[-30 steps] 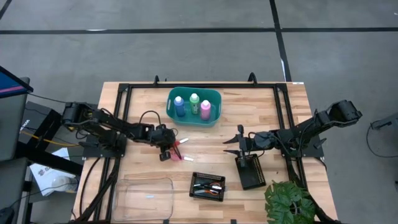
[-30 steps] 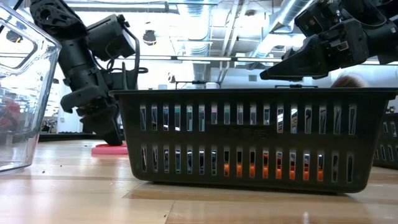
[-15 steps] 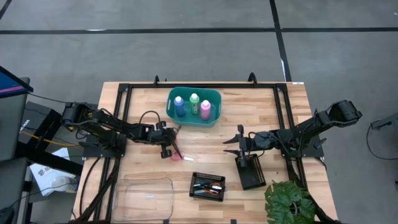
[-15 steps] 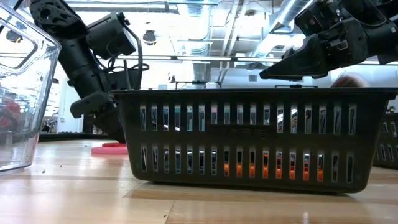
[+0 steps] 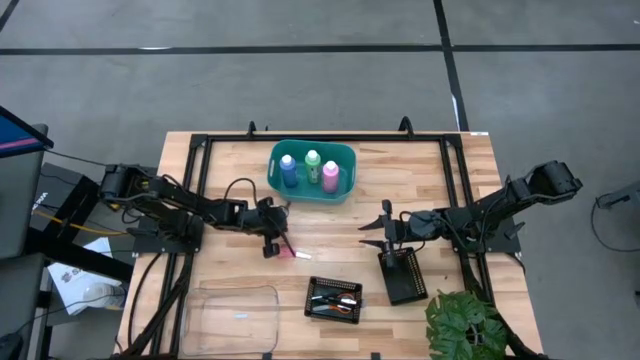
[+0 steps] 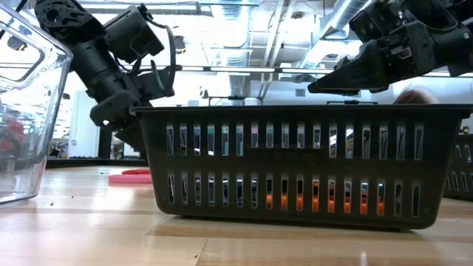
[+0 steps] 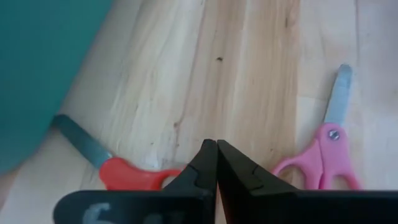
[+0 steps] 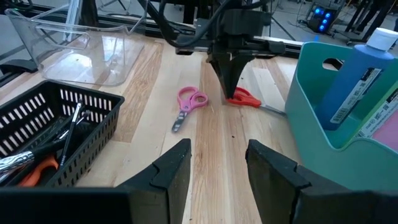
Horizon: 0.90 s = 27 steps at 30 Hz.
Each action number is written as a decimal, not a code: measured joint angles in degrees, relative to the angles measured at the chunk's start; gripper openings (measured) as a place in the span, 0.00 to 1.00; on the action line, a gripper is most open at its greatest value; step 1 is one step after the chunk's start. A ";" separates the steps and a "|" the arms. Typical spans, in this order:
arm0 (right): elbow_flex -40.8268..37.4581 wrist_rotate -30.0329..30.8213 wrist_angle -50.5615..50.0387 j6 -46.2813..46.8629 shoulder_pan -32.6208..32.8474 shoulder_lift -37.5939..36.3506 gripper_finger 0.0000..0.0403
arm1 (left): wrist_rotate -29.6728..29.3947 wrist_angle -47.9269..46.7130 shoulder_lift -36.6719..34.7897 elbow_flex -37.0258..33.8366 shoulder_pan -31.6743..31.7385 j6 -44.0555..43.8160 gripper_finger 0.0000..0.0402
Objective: Pick & Place Paint Supplies
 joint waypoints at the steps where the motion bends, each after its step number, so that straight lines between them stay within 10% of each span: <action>1: 0.00 0.00 0.00 0.00 0.00 0.00 0.36 | 0.14 0.32 -0.01 0.00 0.00 0.00 0.00; 17: 0.00 0.00 -0.27 0.48 0.00 0.00 0.36 | -6.27 -16.70 -8.84 0.11 1.92 -8.17 0.01; 27: 0.00 0.00 -0.52 0.20 0.00 0.00 0.36 | 0.33 -19.08 -4.83 0.13 8.12 -8.12 0.28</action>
